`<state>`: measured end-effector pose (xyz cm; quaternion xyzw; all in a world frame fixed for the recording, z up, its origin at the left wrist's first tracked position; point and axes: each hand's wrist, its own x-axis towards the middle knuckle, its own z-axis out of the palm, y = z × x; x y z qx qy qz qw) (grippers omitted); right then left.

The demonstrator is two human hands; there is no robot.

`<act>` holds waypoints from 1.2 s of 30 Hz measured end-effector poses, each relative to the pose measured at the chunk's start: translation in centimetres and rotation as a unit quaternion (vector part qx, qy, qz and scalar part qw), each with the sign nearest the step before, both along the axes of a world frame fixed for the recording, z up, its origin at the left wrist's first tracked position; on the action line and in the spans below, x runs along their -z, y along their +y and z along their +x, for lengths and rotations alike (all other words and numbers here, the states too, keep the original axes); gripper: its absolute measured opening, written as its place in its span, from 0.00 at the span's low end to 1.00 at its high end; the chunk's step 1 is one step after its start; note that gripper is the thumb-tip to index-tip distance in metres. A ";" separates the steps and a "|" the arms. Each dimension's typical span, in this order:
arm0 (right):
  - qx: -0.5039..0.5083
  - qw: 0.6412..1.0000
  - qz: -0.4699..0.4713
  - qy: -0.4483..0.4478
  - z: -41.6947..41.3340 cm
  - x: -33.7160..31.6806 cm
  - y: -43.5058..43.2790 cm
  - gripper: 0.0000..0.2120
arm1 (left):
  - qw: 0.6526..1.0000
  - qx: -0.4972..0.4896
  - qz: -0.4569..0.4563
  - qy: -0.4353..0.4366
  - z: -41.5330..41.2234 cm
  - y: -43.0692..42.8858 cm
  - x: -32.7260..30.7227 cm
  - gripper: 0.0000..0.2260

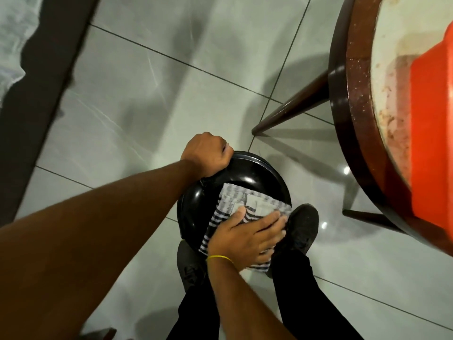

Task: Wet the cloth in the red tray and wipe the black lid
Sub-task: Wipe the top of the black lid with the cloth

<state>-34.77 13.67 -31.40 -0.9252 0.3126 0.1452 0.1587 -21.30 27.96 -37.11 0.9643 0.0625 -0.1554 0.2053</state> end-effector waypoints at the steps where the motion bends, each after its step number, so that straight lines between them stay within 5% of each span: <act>1: 0.055 0.998 0.023 0.022 0.3 -0.5 1.2 0.39 | 1.000 0.003 -0.003 0.002 0.1 0.0 0.0 0.22; 3: 0.097 0.991 0.059 0.074 0.6 -1.5 1.6 0.43 | 1.000 0.007 -0.013 0.006 0.4 0.3 -0.2 0.22; 5: 0.022 0.988 0.070 0.138 0.2 -2.6 -0.6 0.49 | 1.000 0.010 -0.012 0.004 0.4 0.4 -0.3 0.22; 7: -0.186 0.972 0.035 0.142 -0.7 -4.3 -4.2 0.52 | 1.000 0.006 -0.004 0.002 0.2 0.4 -0.4 0.23; 9: -0.445 0.893 0.030 0.054 -0.7 -5.3 -8.1 0.48 | 1.000 0.008 -0.003 0.009 0.2 0.1 -0.5 0.23; 11: -0.694 0.715 0.086 0.020 0.9 -4.8 -11.0 0.43 | 1.000 0.010 -0.007 0.016 0.3 0.0 -0.6 0.22; 14: -0.935 0.338 0.098 0.049 5.6 -1.7 -11.3 0.38 | 1.000 0.010 -0.009 0.020 0.5 0.2 -0.8 0.23; 15: -0.966 0.242 0.077 0.038 7.2 -0.6 -10.4 0.36 | 1.000 0.010 -0.008 0.020 0.5 0.2 -0.7 0.23; 17: -0.991 0.125 0.048 0.003 9.3 1.4 -8.7 0.31 | 1.000 0.005 -0.011 0.016 0.2 0.1 -0.7 0.23; 18: -0.993 0.101 0.054 -0.012 9.8 2.2 -8.2 0.29 | 1.000 0.003 -0.013 0.012 0.0 -0.1 -0.7 0.23; 20: -0.988 0.119 0.094 -0.025 9.6 3.1 -8.1 0.29 | 1.000 0.002 -0.019 0.010 -0.2 -0.3 -0.6 0.23; 23: -0.966 0.222 0.127 -0.045 8.7 3.3 -8.3 0.31 | 1.000 -0.011 -0.017 0.007 0.0 -0.3 -0.7 0.22; 29: -0.759 0.635 0.121 -0.081 6.2 3.0 -5.6 0.35 | 0.995 -0.063 -0.046 0.064 0.4 -0.1 -0.9 0.22; 33: -0.586 0.803 0.068 -0.081 5.5 2.8 -3.8 0.34 | 0.939 -0.213 -0.187 0.193 2.0 0.9 -0.3 0.18; 36: -0.418 0.905 0.026 -0.069 5.9 2.2 -2.0 0.33 | 0.920 -0.253 -0.206 0.219 2.1 1.3 -0.1 0.16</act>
